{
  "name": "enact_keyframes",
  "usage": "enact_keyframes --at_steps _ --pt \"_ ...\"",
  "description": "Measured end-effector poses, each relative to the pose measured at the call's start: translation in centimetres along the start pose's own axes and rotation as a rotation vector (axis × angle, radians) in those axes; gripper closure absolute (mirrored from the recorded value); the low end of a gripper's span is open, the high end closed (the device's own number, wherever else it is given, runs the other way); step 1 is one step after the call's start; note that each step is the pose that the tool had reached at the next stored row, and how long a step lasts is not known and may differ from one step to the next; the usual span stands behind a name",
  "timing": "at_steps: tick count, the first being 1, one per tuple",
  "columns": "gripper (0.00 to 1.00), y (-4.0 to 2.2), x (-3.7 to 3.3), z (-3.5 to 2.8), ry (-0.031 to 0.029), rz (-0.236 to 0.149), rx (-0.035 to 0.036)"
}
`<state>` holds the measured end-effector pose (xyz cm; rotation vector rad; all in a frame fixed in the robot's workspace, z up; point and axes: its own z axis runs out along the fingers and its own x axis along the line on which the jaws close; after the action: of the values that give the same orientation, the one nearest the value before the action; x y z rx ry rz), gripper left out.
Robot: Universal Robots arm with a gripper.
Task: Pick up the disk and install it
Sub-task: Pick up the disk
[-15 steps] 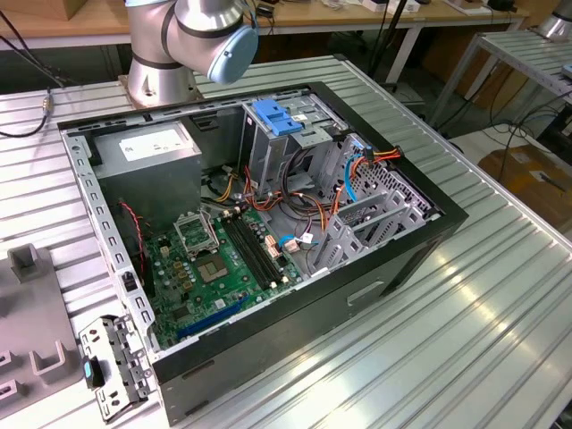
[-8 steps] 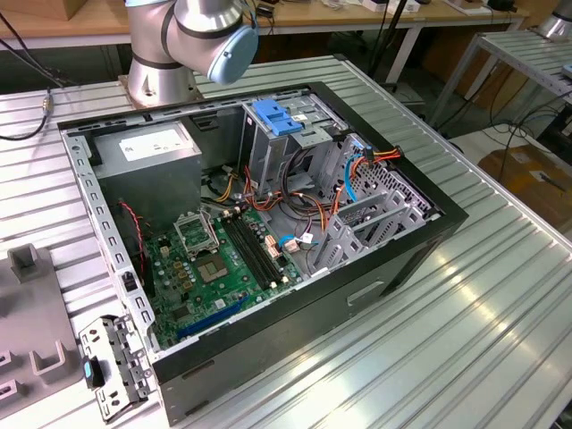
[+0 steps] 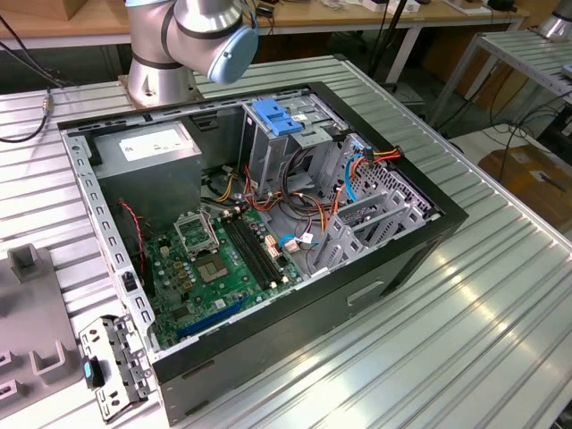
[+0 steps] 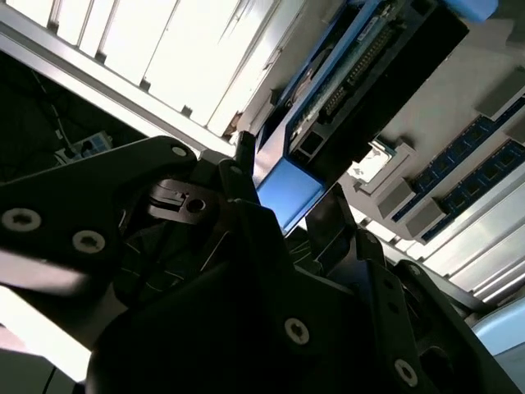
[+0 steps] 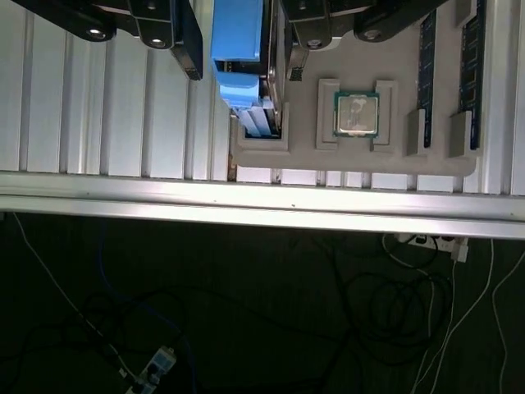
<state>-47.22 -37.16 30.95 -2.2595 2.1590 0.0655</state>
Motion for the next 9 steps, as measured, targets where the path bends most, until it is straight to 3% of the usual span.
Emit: enact_keyframes --at_steps 5,9 --pt "0.47 0.00 0.01 0.05 -0.0012 0.000 0.0001" --pt "0.47 0.08 0.02 0.41 -0.0009 0.000 0.0046"
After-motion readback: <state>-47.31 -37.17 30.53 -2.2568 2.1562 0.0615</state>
